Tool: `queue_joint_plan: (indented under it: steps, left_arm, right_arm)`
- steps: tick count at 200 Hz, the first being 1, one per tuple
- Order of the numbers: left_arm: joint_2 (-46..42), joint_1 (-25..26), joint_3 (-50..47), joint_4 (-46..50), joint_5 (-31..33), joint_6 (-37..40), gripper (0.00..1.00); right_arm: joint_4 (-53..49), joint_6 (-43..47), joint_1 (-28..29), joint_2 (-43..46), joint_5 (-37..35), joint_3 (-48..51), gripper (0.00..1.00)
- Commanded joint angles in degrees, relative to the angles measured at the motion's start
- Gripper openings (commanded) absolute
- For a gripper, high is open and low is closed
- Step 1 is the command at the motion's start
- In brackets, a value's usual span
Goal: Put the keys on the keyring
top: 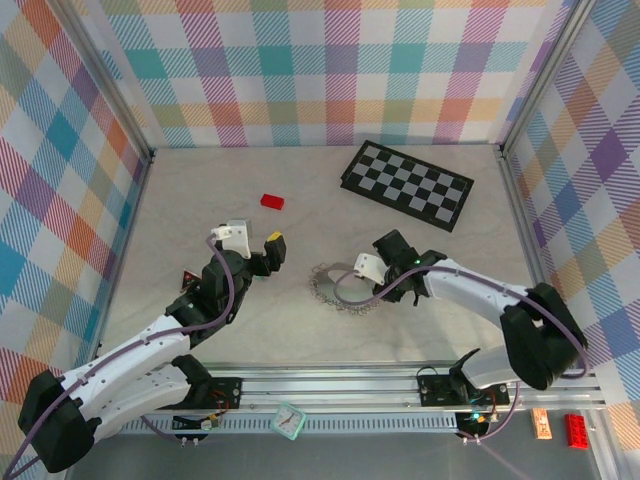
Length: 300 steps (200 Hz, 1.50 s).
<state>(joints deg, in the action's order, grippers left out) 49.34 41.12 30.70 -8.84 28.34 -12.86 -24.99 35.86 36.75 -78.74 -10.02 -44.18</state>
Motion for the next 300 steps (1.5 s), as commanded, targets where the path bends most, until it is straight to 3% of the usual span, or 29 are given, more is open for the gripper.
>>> queue_joint_plan:
  steps: [1, 45, 63, 87, 107, 134, 158, 177, 250, 300]
  left_arm:
    - [-0.7, -0.52, 1.73, 2.44, -1.28, -1.46, 0.9]
    - [0.33, -0.52, 2.6, 8.45, -6.46, -3.7, 0.89]
    - [1.35, -0.52, 3.12, 10.53, -9.62, -4.89, 0.89]
    - [2.83, -0.52, 3.52, 12.0, -13.15, -6.71, 0.88]
    - [3.26, -0.52, 3.33, 11.7, -15.07, -8.03, 0.87]
    - [3.61, -0.52, 1.88, 10.03, -15.71, -8.95, 0.86]
    - [3.42, -0.53, 0.33, 7.91, -15.88, -9.18, 0.85]
    - [2.75, -0.53, -1.09, 6.12, -16.15, -9.34, 0.85]
    - [-0.56, -0.52, -5.03, 2.86, -17.61, -8.99, 0.85]
    - [-1.03, -0.52, -5.74, 2.16, -17.04, -8.46, 0.85]
  right_arm:
    - [0.61, -8.13, -0.36, 6.82, 3.95, -2.4, 0.47]
    - [4.65, -34.74, -0.29, 17.37, 14.67, 2.91, 0.44]
    - [2.31, -49.85, -0.28, 17.61, 11.78, 3.71, 0.43]
    - [-6.87, -73.56, -0.37, 14.16, 2.81, 1.41, 0.43]
    - [-10.82, -81.18, -0.37, 11.77, 2.82, 0.09, 0.42]
    - [-6.92, -94.81, -0.39, 13.59, 1.39, 4.54, 0.46]
    - [1.56, -107.09, -0.46, 15.19, 4.65, 9.81, 0.46]
    - [6.26, -111.36, -0.8, 14.14, 7.46, 11.76, 0.46]
    - [13.61, -113.69, -1.93, 6.32, 10.76, 13.5, 0.43]
    - [14.39, -115.59, -2.04, 3.53, 10.37, 13.52, 0.26]
